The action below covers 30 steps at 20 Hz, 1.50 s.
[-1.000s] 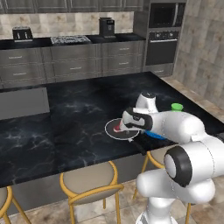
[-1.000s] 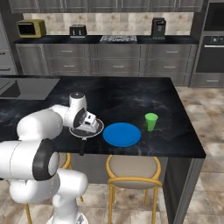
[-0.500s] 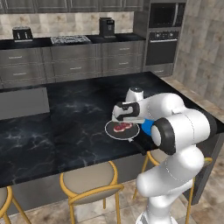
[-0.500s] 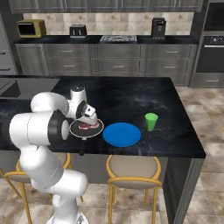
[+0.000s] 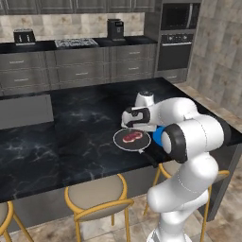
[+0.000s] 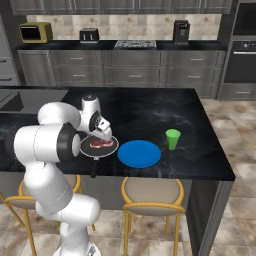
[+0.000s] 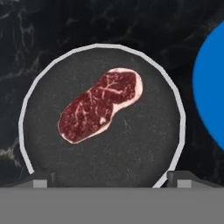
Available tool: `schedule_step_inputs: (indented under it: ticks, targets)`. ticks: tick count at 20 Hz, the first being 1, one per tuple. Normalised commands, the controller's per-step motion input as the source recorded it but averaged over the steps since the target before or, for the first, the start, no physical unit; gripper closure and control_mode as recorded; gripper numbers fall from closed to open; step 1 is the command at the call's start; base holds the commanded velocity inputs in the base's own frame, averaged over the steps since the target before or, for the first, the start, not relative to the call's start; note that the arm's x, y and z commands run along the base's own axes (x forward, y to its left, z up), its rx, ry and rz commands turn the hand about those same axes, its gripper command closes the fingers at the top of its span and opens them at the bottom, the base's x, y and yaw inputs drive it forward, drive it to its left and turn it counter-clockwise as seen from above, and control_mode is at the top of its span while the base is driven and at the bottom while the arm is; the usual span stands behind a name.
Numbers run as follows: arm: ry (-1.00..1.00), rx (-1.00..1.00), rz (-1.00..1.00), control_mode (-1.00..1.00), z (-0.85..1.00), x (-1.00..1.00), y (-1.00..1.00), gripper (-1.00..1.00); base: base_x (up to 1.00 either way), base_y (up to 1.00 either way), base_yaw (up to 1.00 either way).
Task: Pick up the pan with the steak in it and place it on the dining table. Then place the steak on the plate.
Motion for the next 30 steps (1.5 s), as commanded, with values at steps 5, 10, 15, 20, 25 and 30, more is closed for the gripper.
schedule_step_inputs:
  ticks: [5, 10, 15, 20, 25, 30]
  targets:
    - [-0.02, 0.00, -0.26, -1.00, -0.03, 0.07, 0.01, -1.00, 0.00, 0.00, 0.00]
    - [-0.01, 0.00, -0.23, -1.00, -0.04, 0.12, 0.03, -1.00, 0.00, 0.00, 0.00]
    - [0.01, 0.00, -0.01, -1.00, -0.02, 0.07, 0.00, -1.00, 0.00, 0.00, 0.00]
    - [0.07, 0.00, -0.02, -1.00, -0.19, 0.32, 0.00, -1.00, 0.00, 0.00, 0.00]
    - [0.08, 0.00, -0.04, -1.00, -0.22, 0.43, 0.00, -1.00, 0.00, 0.00, 0.00]
    - [0.05, 0.00, -0.06, -1.00, -0.25, 0.21, -0.02, -1.00, 0.00, 0.00, 0.00]
